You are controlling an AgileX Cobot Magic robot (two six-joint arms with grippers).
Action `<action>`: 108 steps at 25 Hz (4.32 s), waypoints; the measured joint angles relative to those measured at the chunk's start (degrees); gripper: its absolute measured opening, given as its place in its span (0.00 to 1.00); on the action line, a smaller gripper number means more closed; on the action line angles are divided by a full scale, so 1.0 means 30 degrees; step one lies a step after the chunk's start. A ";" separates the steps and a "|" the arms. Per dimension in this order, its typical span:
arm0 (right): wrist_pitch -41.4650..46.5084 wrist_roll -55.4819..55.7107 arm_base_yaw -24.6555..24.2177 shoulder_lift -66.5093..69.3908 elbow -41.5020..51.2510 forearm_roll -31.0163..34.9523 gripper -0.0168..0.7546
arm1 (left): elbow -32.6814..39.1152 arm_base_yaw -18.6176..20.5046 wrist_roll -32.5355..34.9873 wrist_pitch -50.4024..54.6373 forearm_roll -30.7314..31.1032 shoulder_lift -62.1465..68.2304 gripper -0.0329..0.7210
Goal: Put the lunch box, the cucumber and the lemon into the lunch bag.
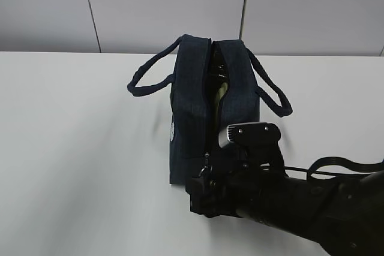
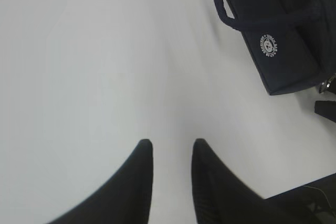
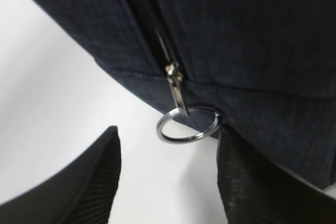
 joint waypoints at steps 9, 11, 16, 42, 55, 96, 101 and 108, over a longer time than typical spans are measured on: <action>-0.0012 -0.0216 0.0000 0.0230 -0.0791 0.0162 0.59 | 0.0000 0.0000 0.0000 -0.0272 0.0000 0.0000 0.27; -0.0012 -0.0216 0.0000 0.0612 -0.0868 0.0204 0.59 | 0.0000 0.0000 0.0000 -0.0307 0.0000 0.0000 0.27; -0.0046 -0.0216 0.0000 0.1136 -0.0951 0.0204 0.59 | 0.0000 0.0000 0.0000 -0.0335 0.0000 0.0000 0.27; -0.1498 -0.0230 0.0000 0.1170 -0.0979 0.0204 0.33 | 0.0000 0.0000 0.0000 -0.0548 0.0000 0.0000 0.26; -0.1527 -0.0273 0.0000 0.1170 -0.0979 0.0204 0.15 | 0.0000 0.0000 0.0000 -0.0683 0.0000 0.0000 0.26; -0.1304 -0.0273 0.0000 -0.1540 0.0185 0.0212 0.02 | 0.0000 0.0000 0.0572 -0.0579 -0.2580 0.2056 0.43; -0.0548 -0.0273 0.0000 -0.2244 0.0251 0.0212 0.02 | 0.0000 0.0000 0.1147 -0.0566 -0.2825 0.2166 0.43; 0.1294 -0.0686 0.0000 -0.3468 0.0281 0.0212 0.02 | 0.0013 0.0000 0.1402 -0.0416 -0.3006 0.2166 0.43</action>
